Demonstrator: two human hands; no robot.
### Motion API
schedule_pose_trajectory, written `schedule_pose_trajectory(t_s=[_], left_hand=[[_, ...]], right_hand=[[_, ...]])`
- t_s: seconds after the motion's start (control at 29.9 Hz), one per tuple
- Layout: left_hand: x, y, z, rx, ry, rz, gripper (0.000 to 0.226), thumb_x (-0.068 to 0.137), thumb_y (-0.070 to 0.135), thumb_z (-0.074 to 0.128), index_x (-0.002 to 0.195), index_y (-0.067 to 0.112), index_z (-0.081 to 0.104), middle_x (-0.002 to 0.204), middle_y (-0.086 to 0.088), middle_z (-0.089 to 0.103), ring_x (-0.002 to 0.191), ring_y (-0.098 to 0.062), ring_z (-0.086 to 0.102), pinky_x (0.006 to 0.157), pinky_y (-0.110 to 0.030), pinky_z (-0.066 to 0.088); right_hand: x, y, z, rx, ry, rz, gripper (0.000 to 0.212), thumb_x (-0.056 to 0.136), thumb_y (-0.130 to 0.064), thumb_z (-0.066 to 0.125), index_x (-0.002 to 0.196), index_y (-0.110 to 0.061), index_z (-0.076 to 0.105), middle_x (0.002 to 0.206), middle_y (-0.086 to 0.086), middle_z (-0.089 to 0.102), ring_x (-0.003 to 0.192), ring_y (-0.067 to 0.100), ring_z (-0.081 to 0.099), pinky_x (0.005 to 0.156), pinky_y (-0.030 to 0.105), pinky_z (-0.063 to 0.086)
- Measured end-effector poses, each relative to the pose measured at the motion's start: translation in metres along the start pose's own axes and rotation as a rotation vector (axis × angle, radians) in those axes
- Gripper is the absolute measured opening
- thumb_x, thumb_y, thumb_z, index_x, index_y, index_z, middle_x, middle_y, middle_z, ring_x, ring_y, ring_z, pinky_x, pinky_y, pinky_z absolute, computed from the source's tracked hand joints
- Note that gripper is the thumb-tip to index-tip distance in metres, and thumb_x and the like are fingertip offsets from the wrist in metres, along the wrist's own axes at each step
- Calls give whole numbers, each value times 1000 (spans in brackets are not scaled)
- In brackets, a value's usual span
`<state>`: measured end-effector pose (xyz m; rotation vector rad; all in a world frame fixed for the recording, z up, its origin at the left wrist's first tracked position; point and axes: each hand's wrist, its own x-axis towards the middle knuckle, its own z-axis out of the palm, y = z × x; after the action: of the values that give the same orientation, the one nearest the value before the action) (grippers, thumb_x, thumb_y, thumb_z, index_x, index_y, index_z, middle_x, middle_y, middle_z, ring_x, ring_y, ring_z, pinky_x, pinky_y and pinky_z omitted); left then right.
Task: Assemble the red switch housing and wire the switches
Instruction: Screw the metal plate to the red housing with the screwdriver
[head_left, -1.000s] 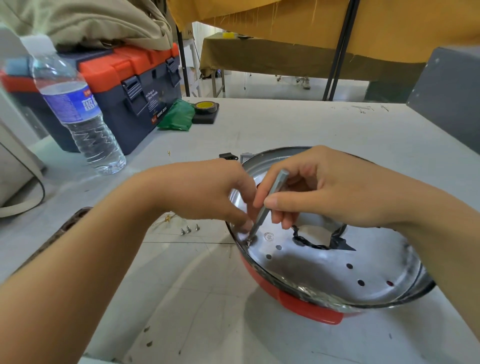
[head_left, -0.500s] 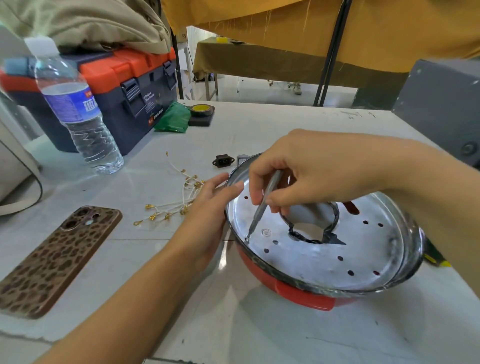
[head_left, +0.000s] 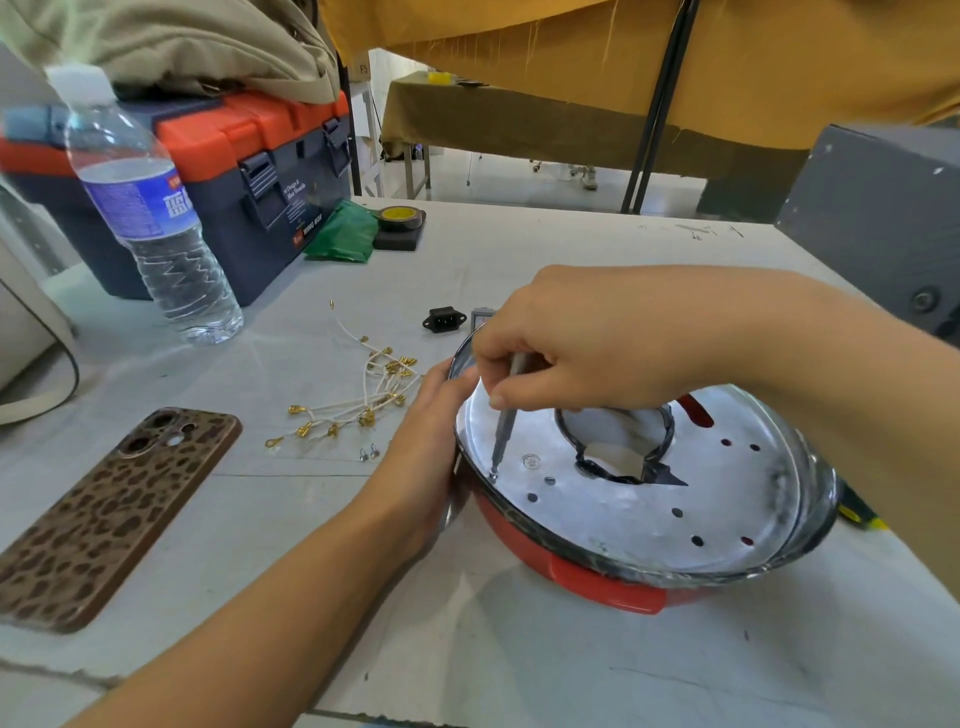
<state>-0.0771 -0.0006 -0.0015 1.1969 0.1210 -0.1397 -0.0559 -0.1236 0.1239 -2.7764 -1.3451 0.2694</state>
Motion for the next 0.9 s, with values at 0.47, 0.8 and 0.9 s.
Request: schedule_pose_trajectory(t_s=[0.47, 0.8, 0.9], left_hand=[[2, -3, -5, -3, -49, 38, 75, 59, 48, 64, 123, 9, 52, 109, -12, 67, 100, -20, 67, 75, -36, 52], [0, 0, -2, 89, -53, 93, 57, 75, 38, 51, 124, 8, 52, 104, -6, 70, 91, -10, 69, 76, -26, 58], [-1, 2, -1, 60, -44, 30, 55, 81, 41, 54, 125, 9, 50, 112, -13, 67, 102, -24, 67, 88, -44, 52]], right_hand=[[-5, 0, 3, 32, -18, -44, 10, 88, -22, 63, 84, -29, 57, 73, -16, 58, 69, -8, 52, 65, 15, 42], [-3, -4, 2, 24, -40, -5, 15, 88, -25, 63, 74, -23, 57, 64, -5, 64, 65, 8, 61, 65, 29, 52], [-2, -8, 2, -63, -16, 10, 29, 89, -31, 60, 64, -22, 50, 56, -4, 55, 57, 12, 55, 59, 31, 46]])
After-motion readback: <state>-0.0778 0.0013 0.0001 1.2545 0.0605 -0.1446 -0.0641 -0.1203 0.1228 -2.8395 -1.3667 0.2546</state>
